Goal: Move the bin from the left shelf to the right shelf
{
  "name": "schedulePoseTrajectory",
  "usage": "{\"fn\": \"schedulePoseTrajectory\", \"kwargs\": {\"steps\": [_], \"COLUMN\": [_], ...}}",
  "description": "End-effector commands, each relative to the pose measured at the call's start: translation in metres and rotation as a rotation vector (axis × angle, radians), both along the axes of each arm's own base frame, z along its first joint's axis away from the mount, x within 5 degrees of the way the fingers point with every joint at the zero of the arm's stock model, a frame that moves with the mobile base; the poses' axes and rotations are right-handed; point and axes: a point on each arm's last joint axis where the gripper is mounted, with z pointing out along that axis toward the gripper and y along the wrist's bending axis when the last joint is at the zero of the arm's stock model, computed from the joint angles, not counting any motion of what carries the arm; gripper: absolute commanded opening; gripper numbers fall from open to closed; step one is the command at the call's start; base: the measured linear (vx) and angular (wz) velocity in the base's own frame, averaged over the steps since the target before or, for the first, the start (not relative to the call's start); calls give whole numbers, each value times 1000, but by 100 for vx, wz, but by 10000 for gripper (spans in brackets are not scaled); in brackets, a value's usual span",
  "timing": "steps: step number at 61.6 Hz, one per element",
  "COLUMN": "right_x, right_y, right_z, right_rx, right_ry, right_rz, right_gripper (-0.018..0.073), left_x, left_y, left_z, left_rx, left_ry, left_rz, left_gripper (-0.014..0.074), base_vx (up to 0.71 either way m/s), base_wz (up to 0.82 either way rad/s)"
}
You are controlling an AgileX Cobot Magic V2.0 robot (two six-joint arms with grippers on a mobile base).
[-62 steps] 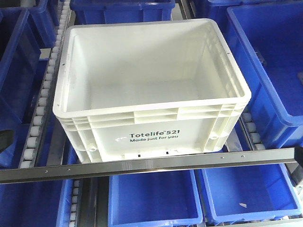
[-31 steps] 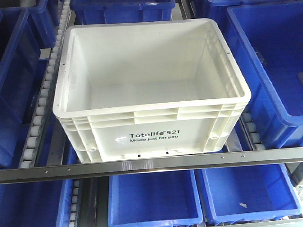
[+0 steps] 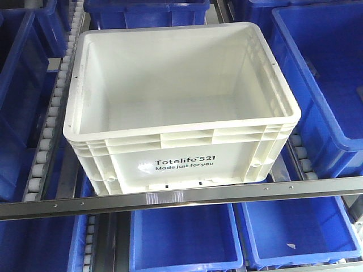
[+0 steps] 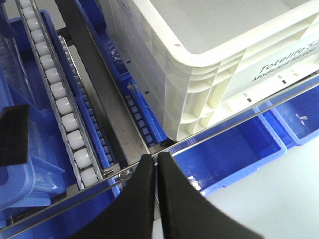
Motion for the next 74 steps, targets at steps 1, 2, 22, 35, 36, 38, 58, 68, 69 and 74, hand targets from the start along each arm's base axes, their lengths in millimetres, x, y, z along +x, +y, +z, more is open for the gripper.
{"fn": "schedulePoseTrajectory", "kwargs": {"steps": [1,2,22,35,36,38,58,68,69,74], "right_x": [3,3,3,3,3,3,3,3,3,3], "right_y": [0,0,0,0,0,0,0,0,0,0], "right_z": [12,12,12,12,12,12,12,12,12,12], "right_rx": [-3,-3,-4,-1,-1,-1,-1,-1,-1,-1], "right_ry": [-80,-80,-79,-77,-77,-77,-77,-77,-77,-77], "right_rz": [5,5,5,6,6,6,6,6,6,6], "right_gripper": [-8,-8,-9,-9,-9,-9,-9,-9,-9,-9], "left_x": [2,2,-21,-51,-52,-55,-63,-64,-64,-64], "left_y": [-1,-1,11,22,22,23,29,30,31,31], "left_z": [12,12,7,-51,-54,-66,-119,-117,-117,-117], "left_rx": [-32,-32,-29,-76,-78,-86,-141,-139,-138,-132], "left_ry": [-75,-75,-270,-565,-577,-613,-804,-822,-822,-823], "left_rz": [0,0,59,137,139,149,244,262,266,280], "left_gripper": [-7,-7,-7,-7,-7,-7,-6,-6,-6,-6], "base_vx": [0,0,0,0,0,0,0,0,0,0], "base_wz": [0,0,0,0,0,0,0,0,0,0]}}
